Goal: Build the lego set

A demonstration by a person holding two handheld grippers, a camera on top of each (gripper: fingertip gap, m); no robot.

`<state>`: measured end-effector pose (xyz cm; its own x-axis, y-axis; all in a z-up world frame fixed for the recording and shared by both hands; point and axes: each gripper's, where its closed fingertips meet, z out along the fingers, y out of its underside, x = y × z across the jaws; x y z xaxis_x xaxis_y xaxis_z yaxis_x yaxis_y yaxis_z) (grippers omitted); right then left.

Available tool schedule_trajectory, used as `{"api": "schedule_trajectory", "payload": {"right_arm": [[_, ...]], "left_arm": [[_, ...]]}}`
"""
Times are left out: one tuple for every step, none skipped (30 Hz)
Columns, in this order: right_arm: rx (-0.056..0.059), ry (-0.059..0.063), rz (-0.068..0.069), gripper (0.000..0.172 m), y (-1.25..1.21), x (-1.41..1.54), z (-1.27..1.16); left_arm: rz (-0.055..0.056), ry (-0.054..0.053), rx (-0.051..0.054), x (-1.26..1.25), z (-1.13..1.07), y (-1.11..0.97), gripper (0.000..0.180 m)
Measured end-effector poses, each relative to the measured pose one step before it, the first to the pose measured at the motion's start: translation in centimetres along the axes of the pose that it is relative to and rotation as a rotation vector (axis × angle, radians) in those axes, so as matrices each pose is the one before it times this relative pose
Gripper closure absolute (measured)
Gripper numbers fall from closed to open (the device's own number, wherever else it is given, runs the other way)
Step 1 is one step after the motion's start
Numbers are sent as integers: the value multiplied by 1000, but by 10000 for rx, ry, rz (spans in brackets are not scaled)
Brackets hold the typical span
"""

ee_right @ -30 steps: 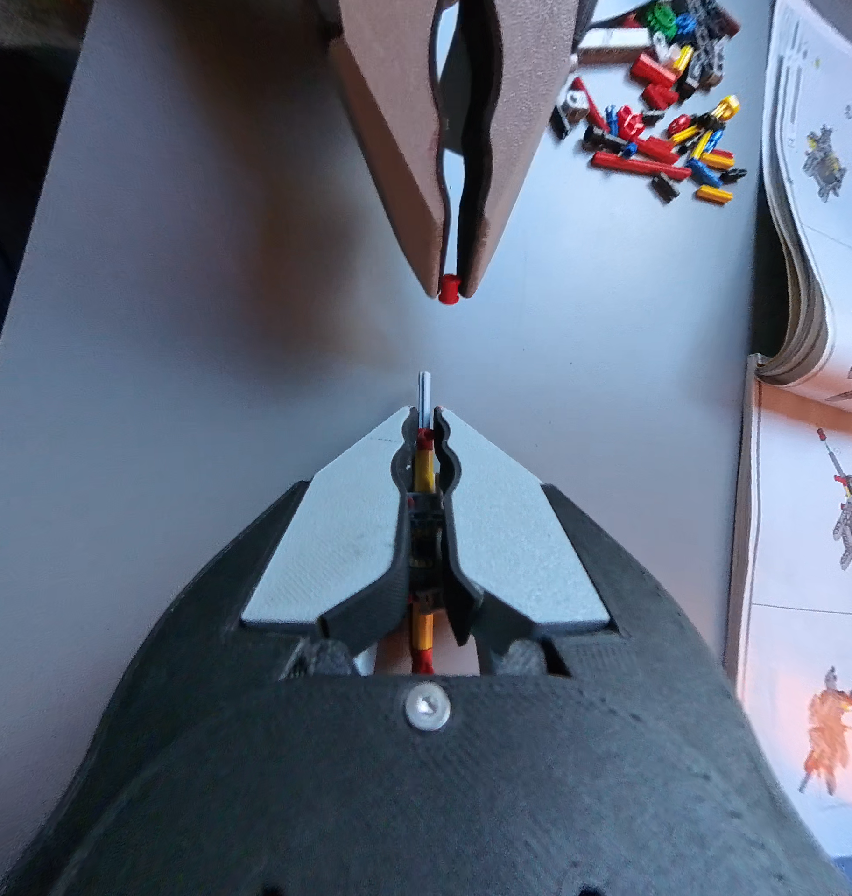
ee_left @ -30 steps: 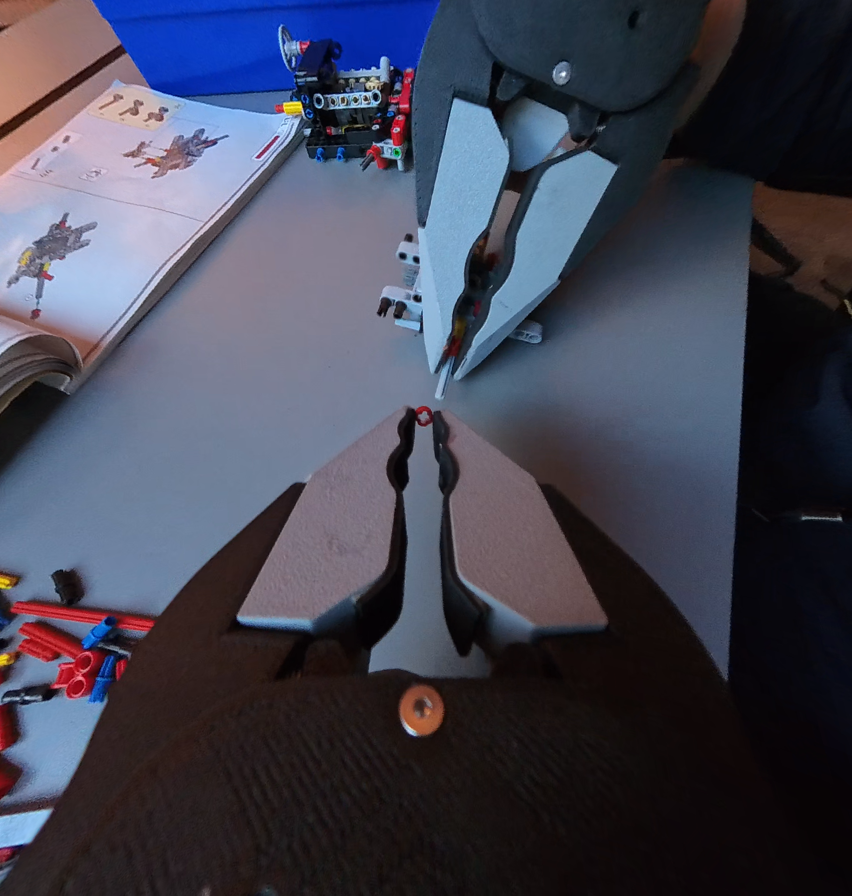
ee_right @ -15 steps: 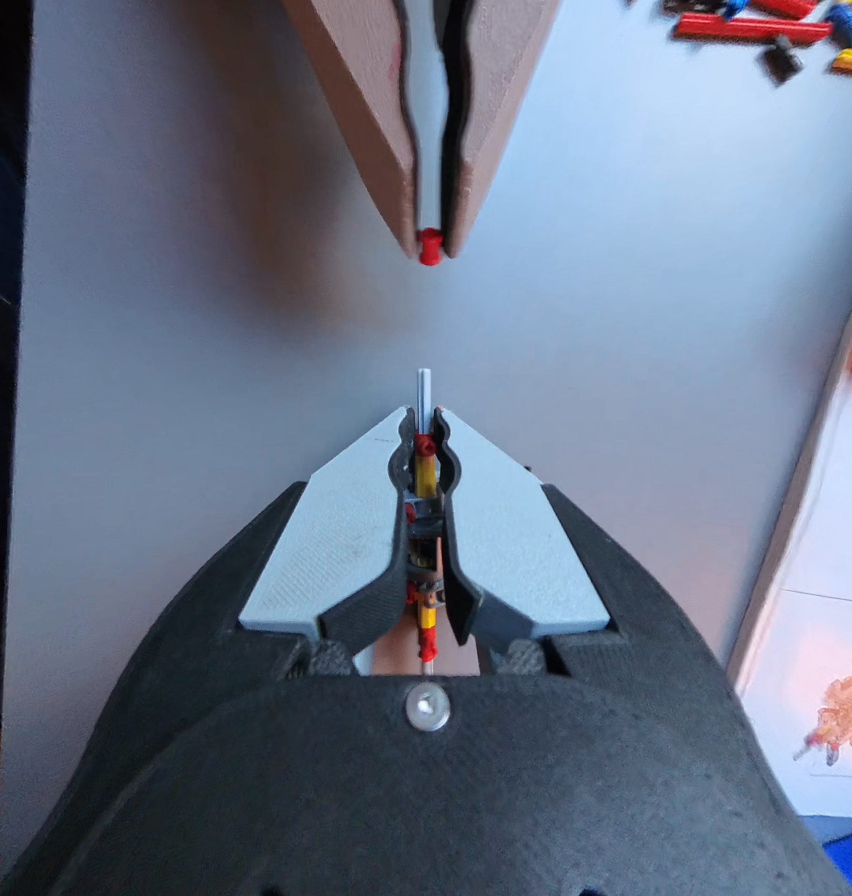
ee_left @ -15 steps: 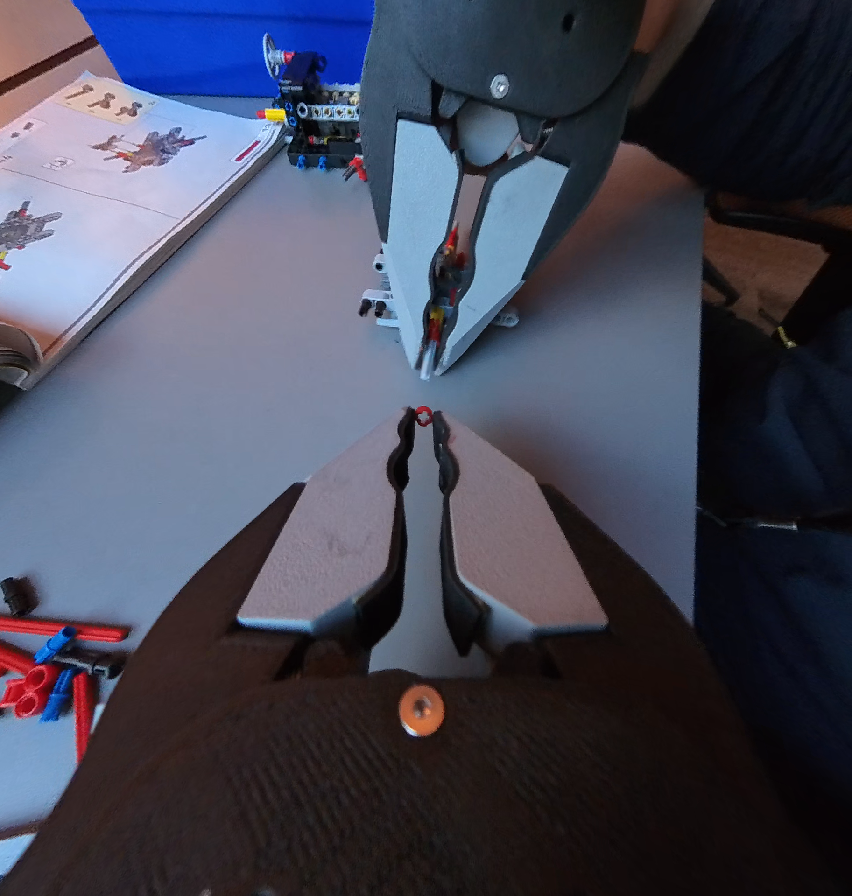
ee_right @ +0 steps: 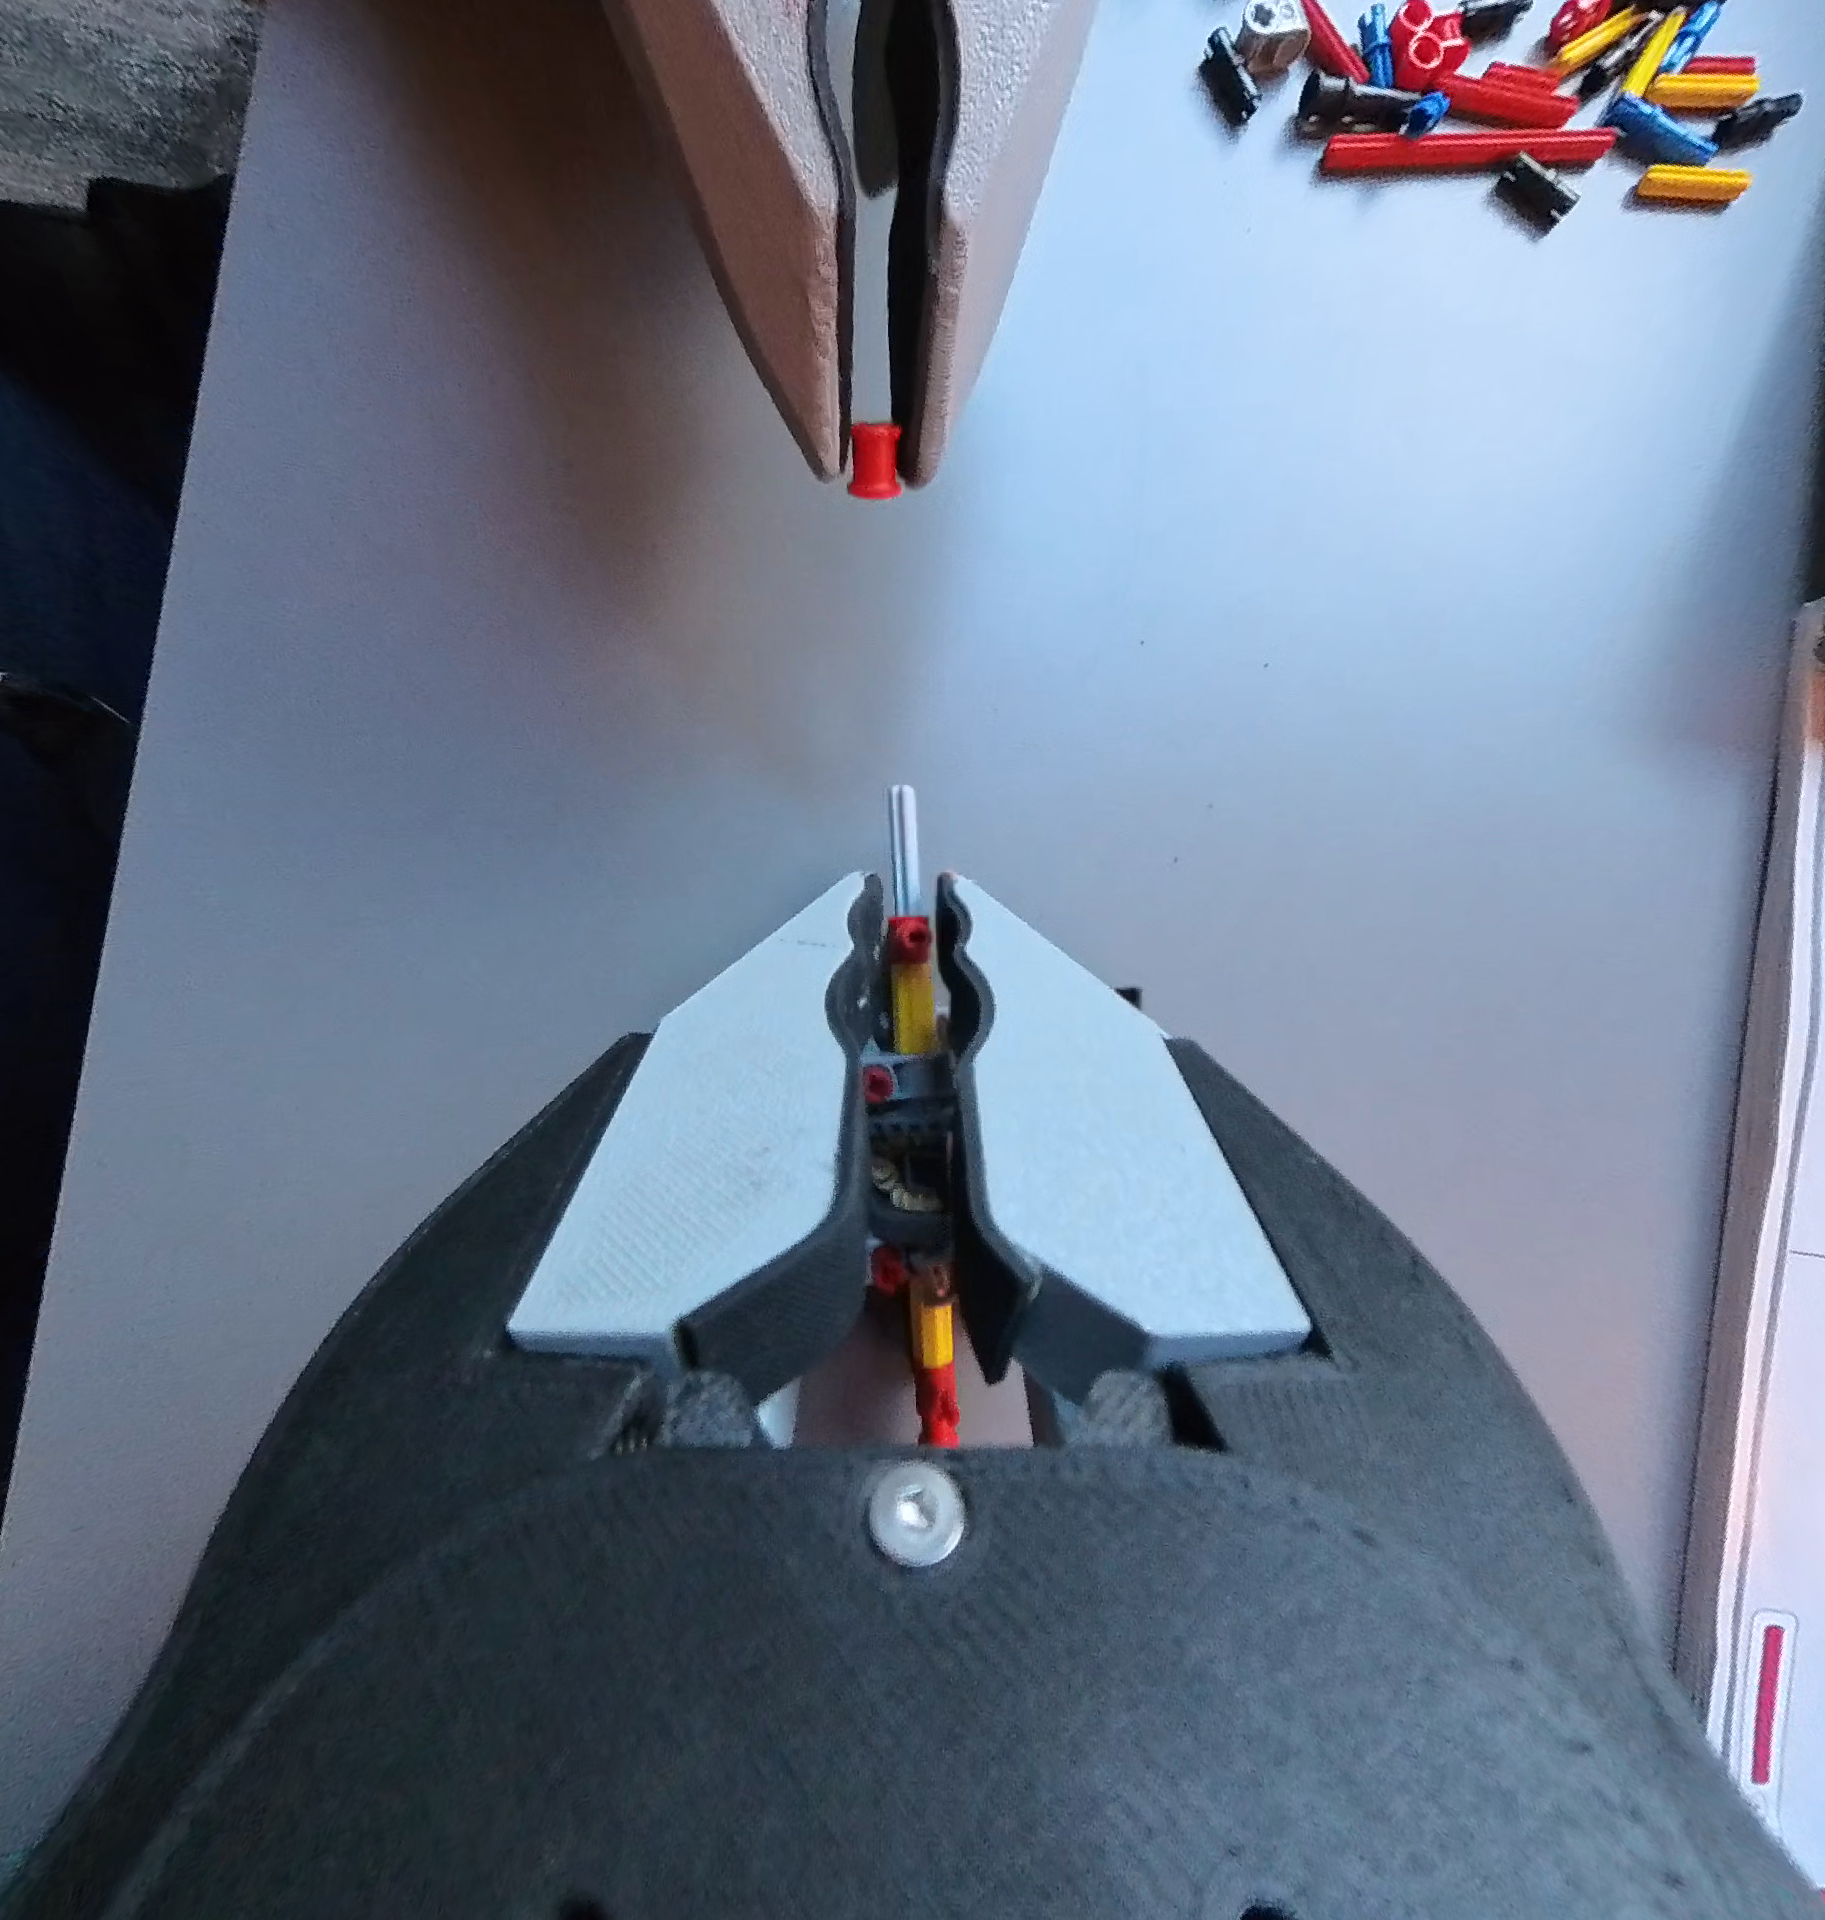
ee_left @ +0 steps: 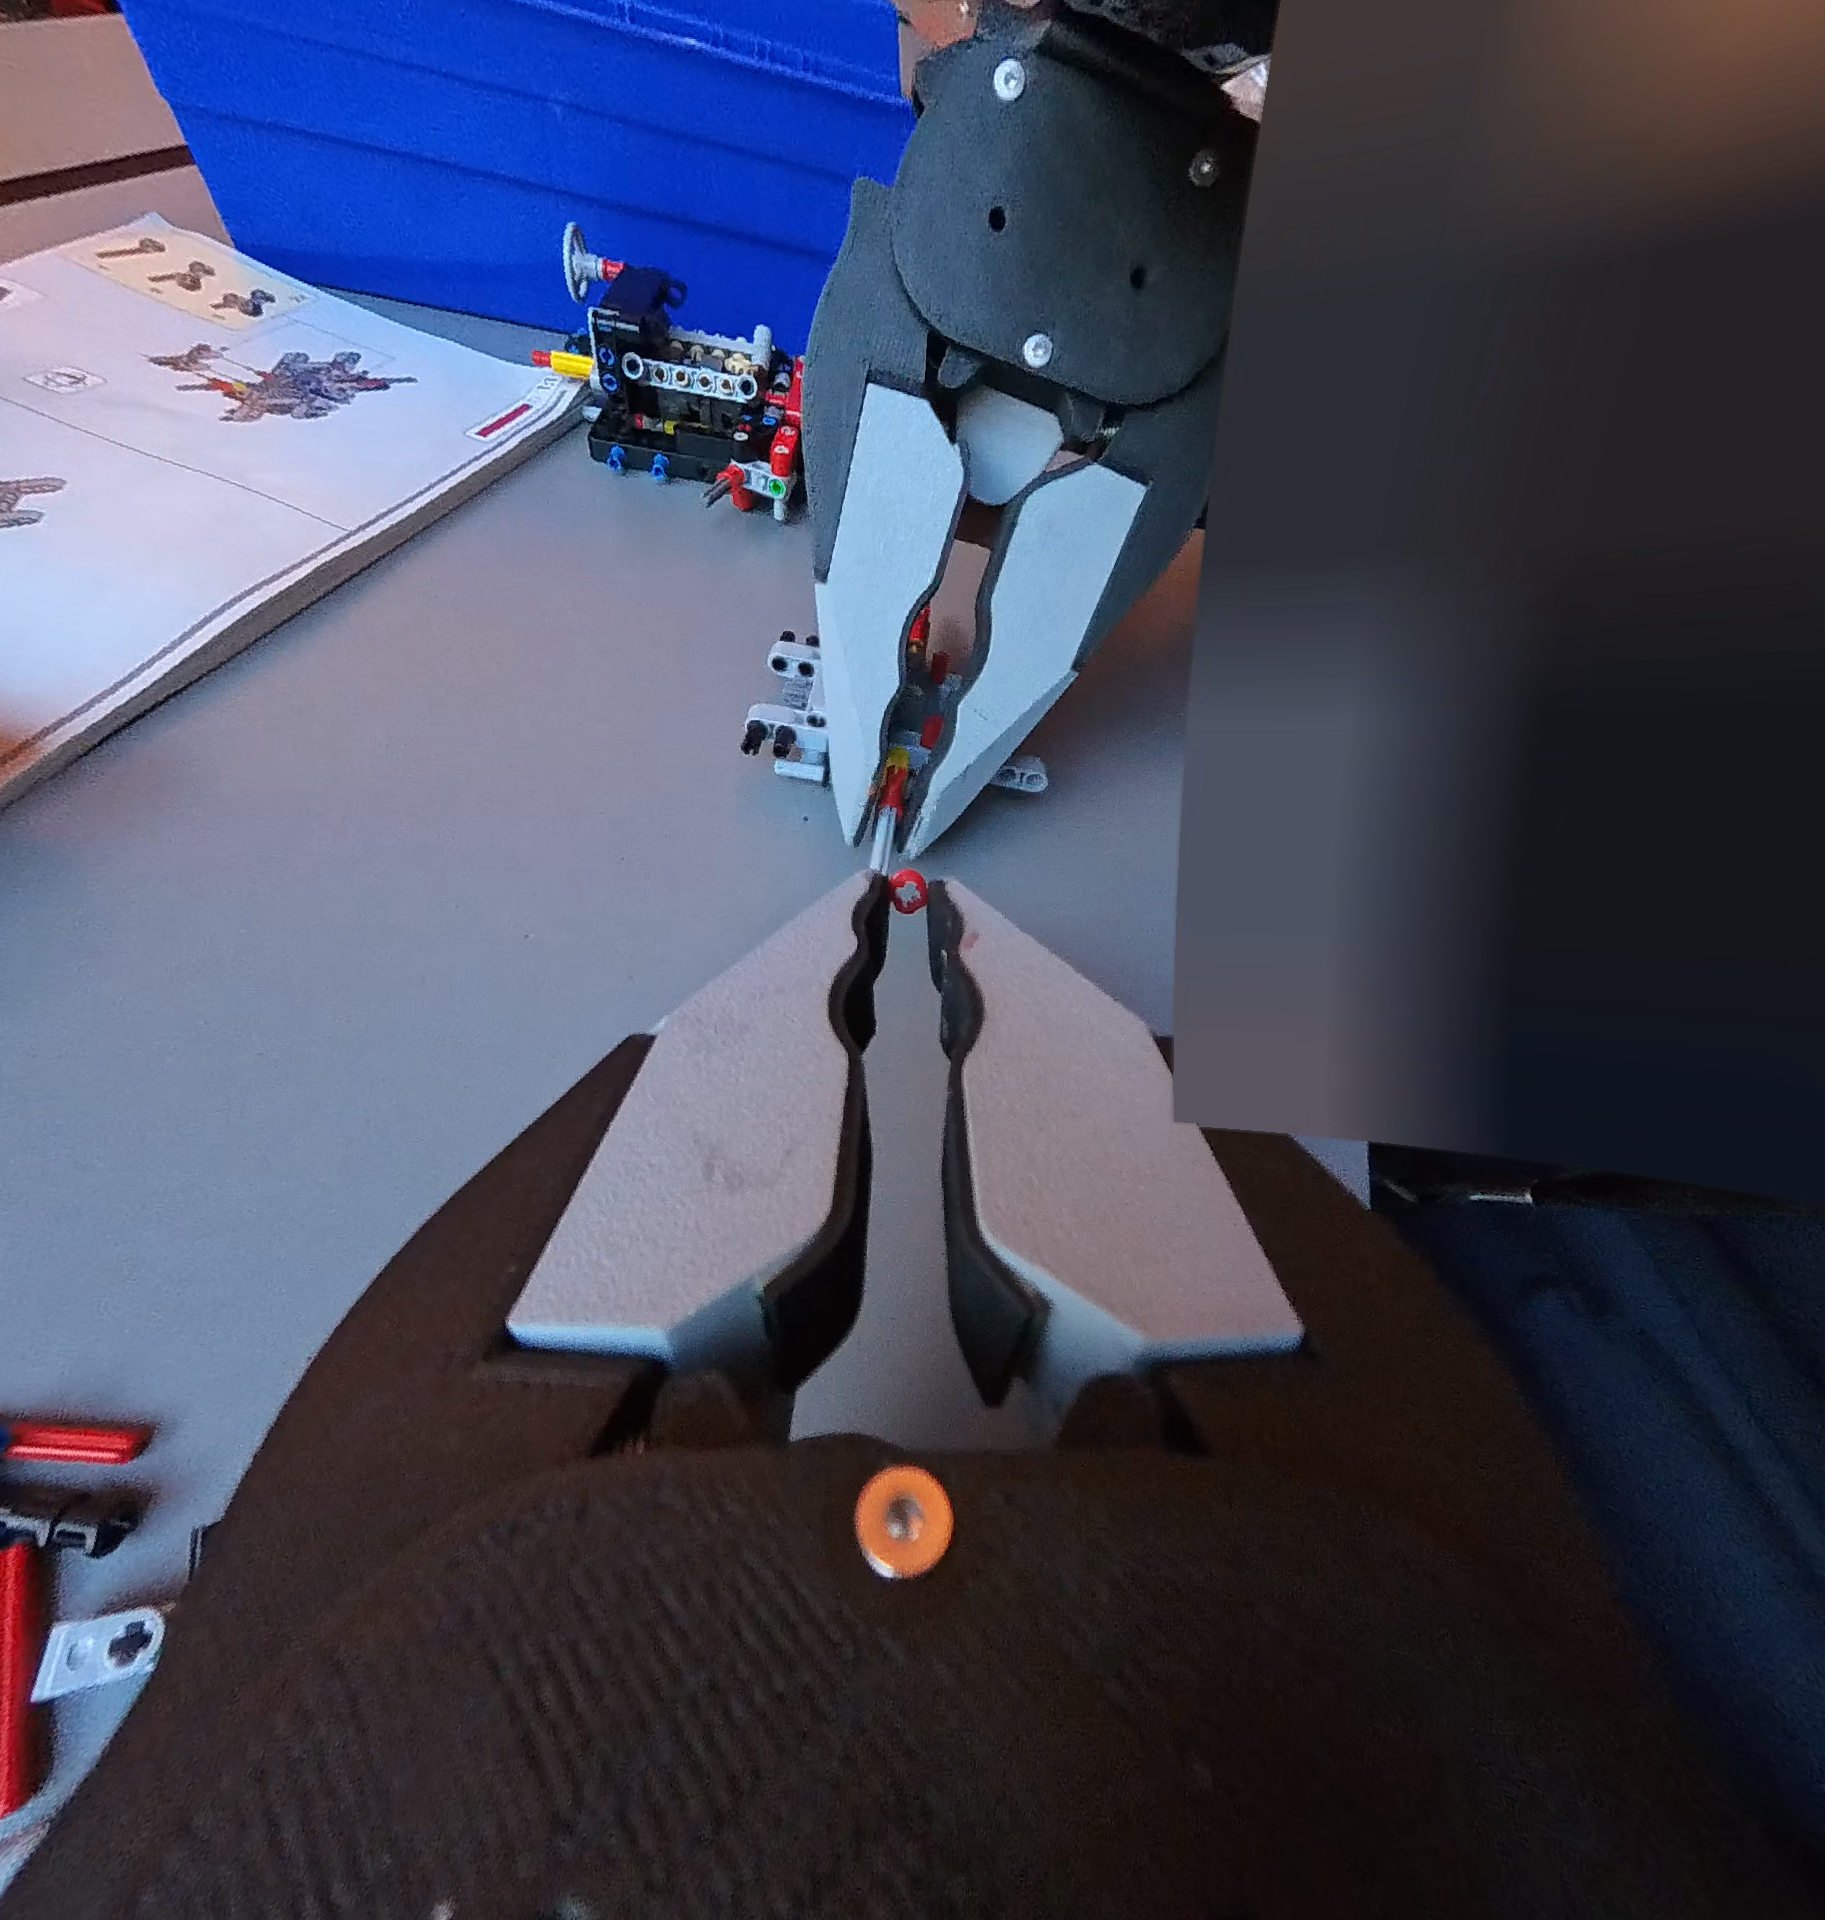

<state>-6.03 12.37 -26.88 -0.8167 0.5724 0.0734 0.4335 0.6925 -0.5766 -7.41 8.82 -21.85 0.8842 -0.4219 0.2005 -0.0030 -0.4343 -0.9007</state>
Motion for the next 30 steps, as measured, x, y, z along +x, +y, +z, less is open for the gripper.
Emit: {"api": "schedule_trajectory", "payload": {"right_arm": [[-21,-54,-14,166,-44,-115,32],[-40,-66,-19,167,-25,-104,14],[-52,-46,-7,167,5,-74,-3],[-40,-60,-1,167,17,-70,-49],[2,-63,3,167,-22,-49,-92],[40,-41,15,167,-57,7,-149],[40,-34,37,166,-48,44,-214],[42,-60,49,165,-74,11,-210],[50,-37,40,165,-96,28,-199],[43,-12,13,165,-119,35,-134],[-10,-28,-19,165,-40,-27,-43],[-63,-22,-46,165,25,-51,35],[-81,-1,-59,165,45,-34,98],[-71,-5,-48,166,45,-34,119],[-56,-9,-31,168,21,-23,119],[-23,-21,-13,169,-12,-16,98],[-16,-32,5,169,-27,-17,59],[-19,-7,-1,170,-15,25,27],[-17,6,-37,170,2,18,2],[7,21,-61,171,-30,-5,-9],[15,-4,-46,171,-20,-51,30],[-7,-25,-7,171,18,-62,60],[-18,21,22,170,33,13,66],[-31,30,13,169,40,25,52],[-25,27,15,169,21,28,28],[-9,-2,29,170,-7,-4,8],[-4,-38,37,170,-18,-53,-10],[-10,-9,49,170,-9,-12,-3],[-46,7,63,170,36,12,24],[-70,-17,47,170,46,-35,8]], "left_arm": [[9,6,-57,13,88,49,176],[5,17,-41,31,78,35,176],[3,16,-42,25,69,50,176],[2,12,-48,18,48,53,176],[-8,14,-34,14,40,39,176],[-7,16,-6,12,3,13,176],[-13,12,13,-9,-10,-17,176],[-26,16,18,-9,-24,-19,176],[-27,25,19,5,-23,-22,176],[-20,19,22,2,-17,-26,176],[-13,14,24,0,-35,-29,176],[-3,10,24,5,-25,-29,176],[4,5,22,15,-25,-22,176],[6,15,12,18,-16,-16,176],[3,4,11,12,-8,-7,176],[-1,3,11,-6,-14,-19,176],[-7,8,10,7,-18,-6,176],[-9,7,10,1,-6,-23,176],[-4,8,9,1,-11,-9,176],[-5,6,5,-2,-14,-3,176],[-9,10,4,3,-7,-5,176],[-18,6,6,-9,-3,-12,176],[-24,2,1,-24,-3,-11,176],[-19,5,-2,-18,4,2,176],[-9,-1,-9,-12,5,3,176],[-3,-9,-14,-13,15,20,176],[1,-8,-12,-3,17,8,176],[-1,-7,-10,-5,5,10,176],[-3,-3,-11,-13,12,16,176],[-5,-3,-9,-10,9,4,176]]}}
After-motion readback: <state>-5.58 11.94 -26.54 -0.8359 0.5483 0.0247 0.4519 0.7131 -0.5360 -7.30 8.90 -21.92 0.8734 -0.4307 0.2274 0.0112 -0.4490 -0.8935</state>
